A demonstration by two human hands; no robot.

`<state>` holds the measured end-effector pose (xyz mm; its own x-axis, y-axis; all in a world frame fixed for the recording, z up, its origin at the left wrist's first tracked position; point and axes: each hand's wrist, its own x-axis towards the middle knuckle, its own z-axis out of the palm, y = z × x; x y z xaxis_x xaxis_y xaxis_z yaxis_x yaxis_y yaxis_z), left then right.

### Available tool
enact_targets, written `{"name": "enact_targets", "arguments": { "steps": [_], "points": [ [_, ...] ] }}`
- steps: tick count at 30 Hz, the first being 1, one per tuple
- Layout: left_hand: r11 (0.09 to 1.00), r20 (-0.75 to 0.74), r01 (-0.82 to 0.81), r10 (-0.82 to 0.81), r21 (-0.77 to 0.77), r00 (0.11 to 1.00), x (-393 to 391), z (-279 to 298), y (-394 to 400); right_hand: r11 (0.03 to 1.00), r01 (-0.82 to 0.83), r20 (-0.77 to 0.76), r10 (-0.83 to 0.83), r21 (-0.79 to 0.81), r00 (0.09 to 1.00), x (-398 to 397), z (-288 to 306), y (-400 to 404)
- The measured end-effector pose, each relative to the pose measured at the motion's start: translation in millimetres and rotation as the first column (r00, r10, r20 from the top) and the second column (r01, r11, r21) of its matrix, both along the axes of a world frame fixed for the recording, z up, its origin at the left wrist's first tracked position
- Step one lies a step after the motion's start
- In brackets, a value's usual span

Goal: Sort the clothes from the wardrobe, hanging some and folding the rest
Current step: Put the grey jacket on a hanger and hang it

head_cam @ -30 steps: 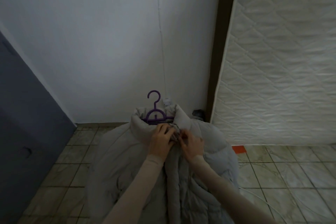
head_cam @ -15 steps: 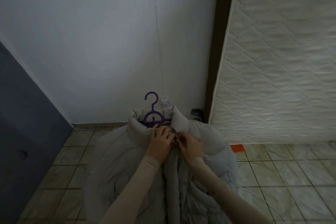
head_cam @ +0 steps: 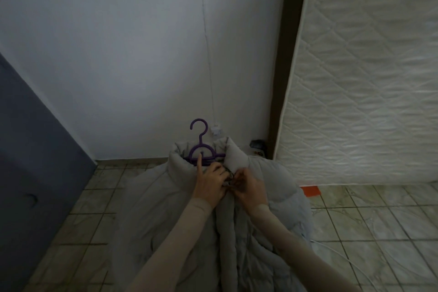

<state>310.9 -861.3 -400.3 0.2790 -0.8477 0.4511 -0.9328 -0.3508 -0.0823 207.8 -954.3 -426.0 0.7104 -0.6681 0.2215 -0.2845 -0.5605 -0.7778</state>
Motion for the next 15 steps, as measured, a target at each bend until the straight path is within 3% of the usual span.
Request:
{"name": "enact_targets", "arguments": {
  "steps": [5,15],
  "points": [
    [0.999,0.013,0.025,-0.025,0.026,1.000,-0.2,7.5,1.1,0.999,-0.006,-0.021,0.005,-0.043,1.000,0.8,-2.8,-1.6],
    [0.998,-0.034,0.049,-0.047,0.050,0.998,0.2,6.1,0.9,0.997,0.019,0.076,-0.013,-0.077,0.997,1.4,-0.8,0.6]
  ]
}}
